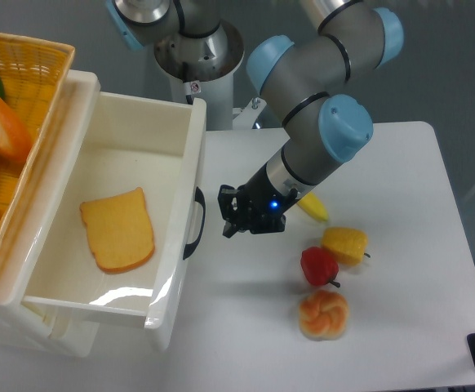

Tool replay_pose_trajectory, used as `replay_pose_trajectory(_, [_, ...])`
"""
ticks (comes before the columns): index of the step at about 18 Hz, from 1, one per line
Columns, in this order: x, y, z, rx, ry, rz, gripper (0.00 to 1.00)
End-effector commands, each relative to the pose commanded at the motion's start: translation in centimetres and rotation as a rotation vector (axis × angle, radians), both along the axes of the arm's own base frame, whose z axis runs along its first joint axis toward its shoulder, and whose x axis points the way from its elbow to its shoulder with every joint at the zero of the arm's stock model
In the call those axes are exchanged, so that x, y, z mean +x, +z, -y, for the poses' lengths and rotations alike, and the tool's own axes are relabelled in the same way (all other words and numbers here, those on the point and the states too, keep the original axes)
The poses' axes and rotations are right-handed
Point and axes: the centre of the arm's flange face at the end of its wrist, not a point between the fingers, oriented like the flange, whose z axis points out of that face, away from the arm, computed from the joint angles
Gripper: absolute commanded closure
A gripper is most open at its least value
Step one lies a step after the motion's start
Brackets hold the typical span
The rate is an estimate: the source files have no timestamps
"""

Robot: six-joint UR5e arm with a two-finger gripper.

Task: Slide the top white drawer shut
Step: 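Lower the gripper to the front face of the open upper drawer, then push the drawer front with the gripper into the cabinet until shut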

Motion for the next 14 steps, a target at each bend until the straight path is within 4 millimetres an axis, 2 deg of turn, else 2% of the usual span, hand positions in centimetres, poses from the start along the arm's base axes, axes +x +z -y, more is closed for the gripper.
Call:
replay_pose_trajectory(5, [1.4, 0.2, -0.4, -0.012, -0.016, 0.037, 1.00])
replay_pose_trajectory(8, [1.8, 1.1, -0.6, 0.013, -0.014, 0.037, 1.00])
replay_pose_trajectory(13, [2.5, 1.5, -0.9, 0.009, -0.022, 0.048, 1.00])
replay_pose_trajectory(14, [2.8, 2.1, -0.9, 0.014, -0.025, 0.041, 1.00])
